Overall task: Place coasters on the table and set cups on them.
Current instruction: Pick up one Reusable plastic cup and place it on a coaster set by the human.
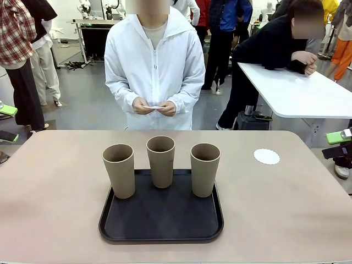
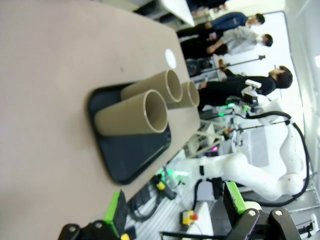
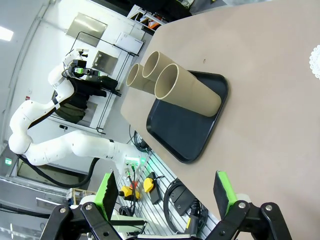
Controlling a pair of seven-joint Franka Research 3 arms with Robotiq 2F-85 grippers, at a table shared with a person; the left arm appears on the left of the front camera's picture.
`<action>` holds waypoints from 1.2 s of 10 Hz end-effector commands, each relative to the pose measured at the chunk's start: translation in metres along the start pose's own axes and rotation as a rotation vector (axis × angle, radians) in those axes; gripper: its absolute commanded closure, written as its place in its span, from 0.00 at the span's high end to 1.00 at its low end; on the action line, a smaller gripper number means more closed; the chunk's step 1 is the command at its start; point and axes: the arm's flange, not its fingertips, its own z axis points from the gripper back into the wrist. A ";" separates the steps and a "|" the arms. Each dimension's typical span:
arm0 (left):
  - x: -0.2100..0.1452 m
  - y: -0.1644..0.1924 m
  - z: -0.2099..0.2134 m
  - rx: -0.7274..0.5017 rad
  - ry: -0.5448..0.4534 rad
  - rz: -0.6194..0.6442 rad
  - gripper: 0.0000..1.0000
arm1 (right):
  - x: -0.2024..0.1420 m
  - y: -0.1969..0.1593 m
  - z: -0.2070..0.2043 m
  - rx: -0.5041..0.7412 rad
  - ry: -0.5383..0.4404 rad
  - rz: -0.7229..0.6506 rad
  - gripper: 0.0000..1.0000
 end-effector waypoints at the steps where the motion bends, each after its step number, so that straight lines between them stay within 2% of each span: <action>1: -0.001 -0.001 -0.002 -0.009 -0.004 -0.005 1.00 | 0.000 0.000 0.000 0.000 0.000 0.000 1.00; 2: -0.001 -0.001 -0.002 -0.009 -0.004 -0.005 1.00 | 0.027 0.007 -0.005 -0.106 0.044 0.251 1.00; 3: -0.001 -0.001 -0.002 -0.009 -0.004 -0.005 1.00 | 0.056 0.014 -0.011 -0.240 0.048 0.420 1.00; 4: -0.001 -0.001 -0.002 -0.009 -0.004 -0.005 1.00 | 0.081 0.023 -0.021 -0.314 0.063 0.564 1.00; 6: -0.001 -0.001 -0.002 -0.009 -0.004 -0.005 1.00 | 0.112 0.043 -0.055 -0.380 0.193 0.840 1.00; 7: -0.001 -0.001 -0.002 -0.009 -0.004 -0.005 1.00 | 0.121 0.048 -0.075 -0.432 0.254 0.920 1.00; 9: -0.001 -0.001 -0.002 -0.009 -0.004 -0.005 1.00 | 0.130 0.053 -0.121 -0.400 0.472 0.975 1.00; 12: -0.001 -0.001 -0.002 -0.009 -0.004 -0.005 1.00 | 0.128 0.048 -0.147 -0.317 0.571 1.002 1.00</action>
